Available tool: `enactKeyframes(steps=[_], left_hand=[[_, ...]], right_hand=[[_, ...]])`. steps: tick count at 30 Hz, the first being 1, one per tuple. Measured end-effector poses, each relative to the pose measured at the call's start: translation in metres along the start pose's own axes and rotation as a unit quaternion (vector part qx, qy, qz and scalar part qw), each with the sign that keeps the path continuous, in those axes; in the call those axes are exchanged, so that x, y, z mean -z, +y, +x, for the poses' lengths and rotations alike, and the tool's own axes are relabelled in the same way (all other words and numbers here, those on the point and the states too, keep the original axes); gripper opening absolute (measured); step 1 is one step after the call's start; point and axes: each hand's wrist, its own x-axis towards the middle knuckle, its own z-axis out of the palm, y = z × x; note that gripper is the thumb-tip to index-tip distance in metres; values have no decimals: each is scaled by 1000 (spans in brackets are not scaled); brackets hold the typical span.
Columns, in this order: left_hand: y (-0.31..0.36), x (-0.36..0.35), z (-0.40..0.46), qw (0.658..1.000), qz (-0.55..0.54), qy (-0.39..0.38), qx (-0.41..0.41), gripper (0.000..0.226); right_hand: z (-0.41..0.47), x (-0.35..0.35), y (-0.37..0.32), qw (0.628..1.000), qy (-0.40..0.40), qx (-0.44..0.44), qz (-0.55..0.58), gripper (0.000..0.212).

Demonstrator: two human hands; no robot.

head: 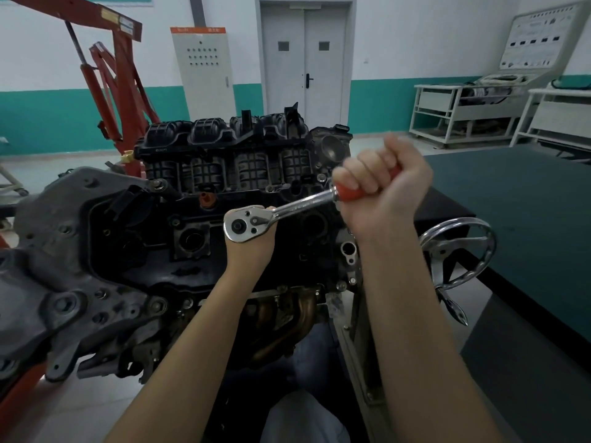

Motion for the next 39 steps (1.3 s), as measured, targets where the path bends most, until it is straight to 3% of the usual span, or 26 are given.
enactKeyframes(steps=[4, 10, 13, 22, 24, 33, 36, 39], left_hand=[[4, -1, -2, 999, -20, 19, 24, 43], [2, 0, -2, 998, 0, 60, 27, 54], [3, -1, -1, 998, -3, 56, 34, 51], [2, 1, -2, 999, -12, 14, 28, 49], [4, 1, -1, 999, -12, 14, 31, 48], [4, -2, -2, 998, -2, 50, 24, 55], [-1, 0, 1, 999, 10, 30, 17, 54], [-5, 1, 2, 999, 9, 35, 13, 51]], right_hand=[[9, -7, -1, 1000, 4, -21, -11, 41], [-54, 22, 27, 990, 67, 104, 64, 39], [-64, 27, 31, 986, 71, 125, 84, 34], [19, -18, -1, 997, -12, -56, -59, 39], [21, -21, 0, 997, -6, -53, -57, 38], [-73, 31, 31, 988, 75, 112, 80, 35], [-52, 22, 20, 993, 43, 94, 49, 34], [-9, 2, 3, 999, 29, 14, -13, 41]])
